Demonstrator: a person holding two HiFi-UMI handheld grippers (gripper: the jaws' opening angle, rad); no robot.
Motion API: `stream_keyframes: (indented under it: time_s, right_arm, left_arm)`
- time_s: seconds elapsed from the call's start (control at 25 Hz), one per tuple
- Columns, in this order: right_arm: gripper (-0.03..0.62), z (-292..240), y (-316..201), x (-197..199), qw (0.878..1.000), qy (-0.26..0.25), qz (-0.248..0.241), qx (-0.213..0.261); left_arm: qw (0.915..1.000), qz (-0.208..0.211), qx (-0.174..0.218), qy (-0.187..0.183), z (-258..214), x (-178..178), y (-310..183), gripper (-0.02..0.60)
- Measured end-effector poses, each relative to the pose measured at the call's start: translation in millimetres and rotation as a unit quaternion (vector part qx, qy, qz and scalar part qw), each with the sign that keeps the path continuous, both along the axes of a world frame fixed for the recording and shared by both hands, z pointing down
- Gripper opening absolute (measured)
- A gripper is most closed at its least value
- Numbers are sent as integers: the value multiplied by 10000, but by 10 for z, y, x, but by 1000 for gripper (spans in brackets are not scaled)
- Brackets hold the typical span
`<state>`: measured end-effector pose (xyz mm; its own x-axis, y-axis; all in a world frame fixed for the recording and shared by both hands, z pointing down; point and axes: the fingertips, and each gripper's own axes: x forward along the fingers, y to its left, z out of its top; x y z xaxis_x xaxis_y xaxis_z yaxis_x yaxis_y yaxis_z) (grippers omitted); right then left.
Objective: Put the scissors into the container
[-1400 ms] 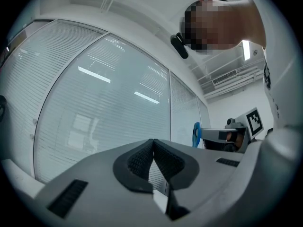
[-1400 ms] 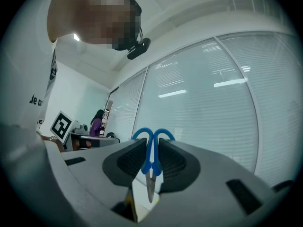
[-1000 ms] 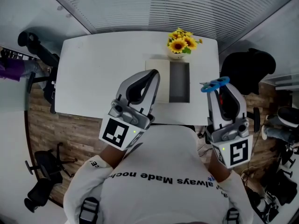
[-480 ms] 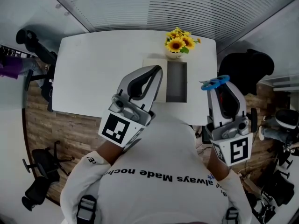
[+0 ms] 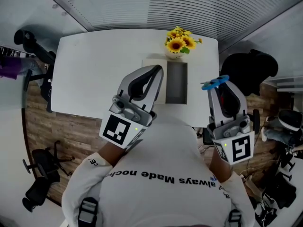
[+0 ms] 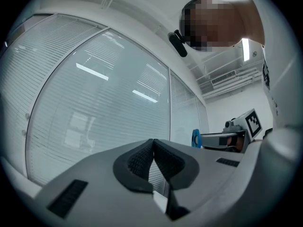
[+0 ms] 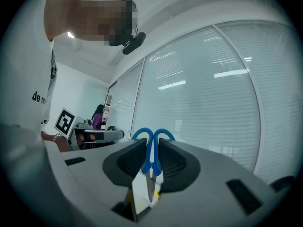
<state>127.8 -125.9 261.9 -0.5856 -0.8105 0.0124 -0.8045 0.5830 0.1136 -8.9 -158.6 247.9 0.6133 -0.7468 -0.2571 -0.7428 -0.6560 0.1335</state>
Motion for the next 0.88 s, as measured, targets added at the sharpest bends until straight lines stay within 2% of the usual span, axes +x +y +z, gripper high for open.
stream_keyframes:
  time_s: [0.88]
  right_arm:
    - [89, 569, -143, -57, 9983, 185, -10, -548]
  left_arm:
    - [10000, 42, -56, -26, 29, -37, -16, 20]
